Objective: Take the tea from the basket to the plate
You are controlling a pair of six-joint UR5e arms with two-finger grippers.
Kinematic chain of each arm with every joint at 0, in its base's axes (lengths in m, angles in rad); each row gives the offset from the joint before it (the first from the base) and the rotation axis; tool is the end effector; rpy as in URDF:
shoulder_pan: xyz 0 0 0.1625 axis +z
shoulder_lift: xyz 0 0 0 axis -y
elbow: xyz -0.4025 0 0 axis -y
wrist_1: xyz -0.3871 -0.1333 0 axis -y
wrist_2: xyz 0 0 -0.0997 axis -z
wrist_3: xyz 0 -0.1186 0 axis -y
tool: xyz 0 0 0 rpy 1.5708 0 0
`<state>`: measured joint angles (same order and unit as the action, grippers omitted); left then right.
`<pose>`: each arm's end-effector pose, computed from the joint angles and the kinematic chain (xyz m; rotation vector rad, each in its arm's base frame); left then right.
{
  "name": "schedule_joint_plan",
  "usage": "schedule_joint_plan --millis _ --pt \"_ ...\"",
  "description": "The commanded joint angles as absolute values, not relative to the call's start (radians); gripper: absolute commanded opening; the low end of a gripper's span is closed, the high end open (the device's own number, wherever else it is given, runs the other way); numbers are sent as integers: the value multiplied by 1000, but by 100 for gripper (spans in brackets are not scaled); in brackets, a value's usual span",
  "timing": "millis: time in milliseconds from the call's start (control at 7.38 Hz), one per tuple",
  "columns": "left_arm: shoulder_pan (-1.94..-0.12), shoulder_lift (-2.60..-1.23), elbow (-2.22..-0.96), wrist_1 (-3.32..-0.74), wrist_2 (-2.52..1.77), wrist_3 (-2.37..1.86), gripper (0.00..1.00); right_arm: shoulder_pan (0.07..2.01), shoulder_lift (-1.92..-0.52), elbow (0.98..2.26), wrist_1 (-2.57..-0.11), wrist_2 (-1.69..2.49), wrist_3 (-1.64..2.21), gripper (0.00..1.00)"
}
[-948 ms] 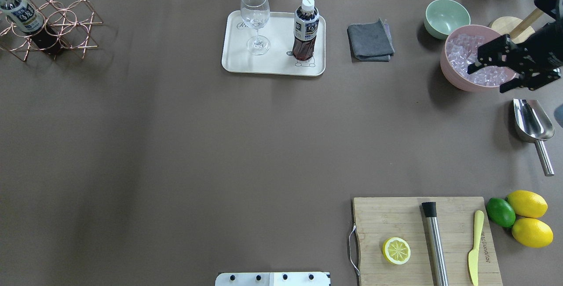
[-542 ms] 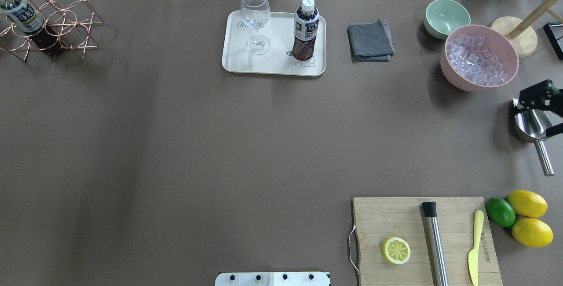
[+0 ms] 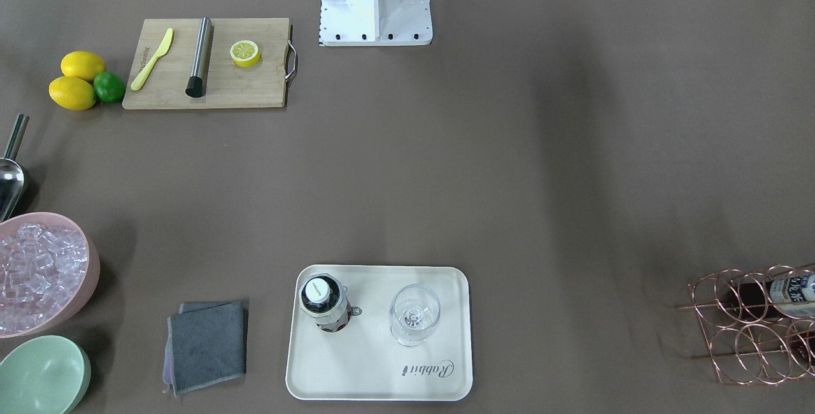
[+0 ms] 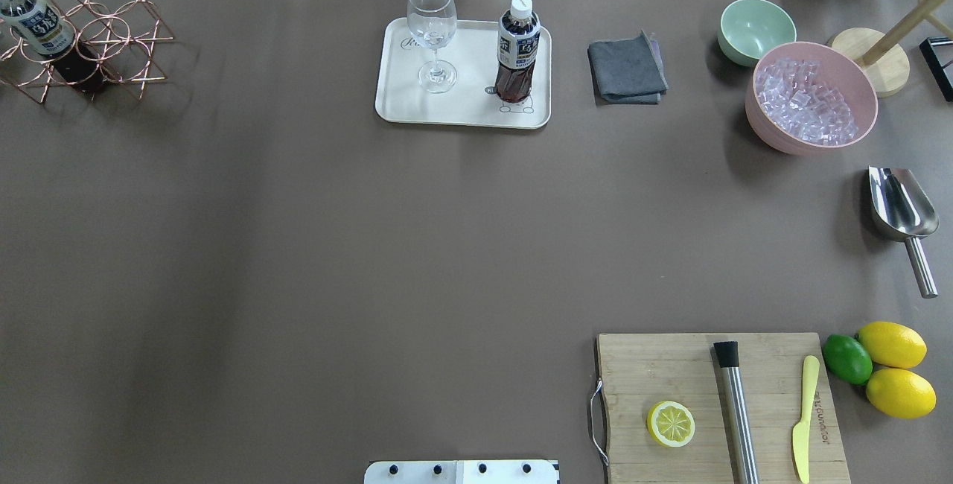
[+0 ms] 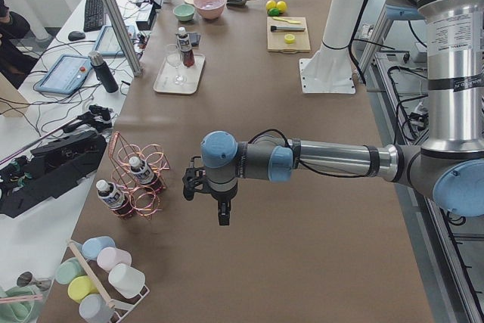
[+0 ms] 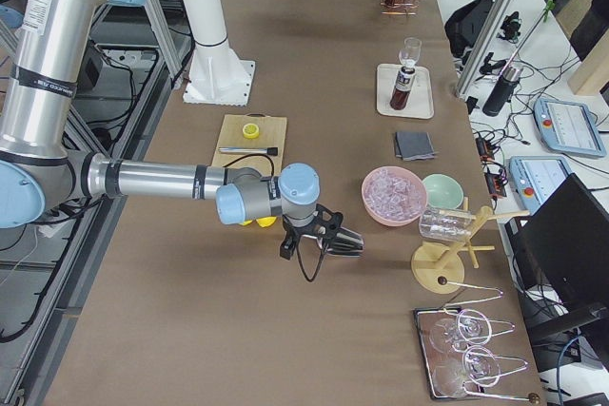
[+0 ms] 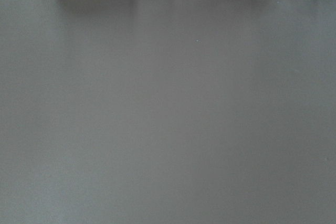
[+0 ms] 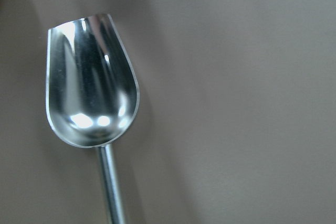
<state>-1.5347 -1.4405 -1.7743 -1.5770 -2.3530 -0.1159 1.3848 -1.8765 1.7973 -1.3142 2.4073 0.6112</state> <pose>-0.0338 -0.4413 0.6092 0.0157 0.7853 -0.0446 -0.0252 -0.3788 0.6376 -0.1707 -0.8374 0.3250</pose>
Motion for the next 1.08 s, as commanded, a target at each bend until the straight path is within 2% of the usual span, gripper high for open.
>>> schedule_joint_plan --millis 0,271,948 --pt "-1534 -1437 -1793 -1577 -2353 -118 98 1480 -1917 1767 -1356 2372 460 100" --pt "-1534 -1436 -1787 -1575 -2352 -117 98 1505 -1866 1779 -1484 2362 460 100" --pt "-1531 -1427 -1786 -1578 -2350 -109 98 1513 -1862 1793 -1479 2299 172 100"
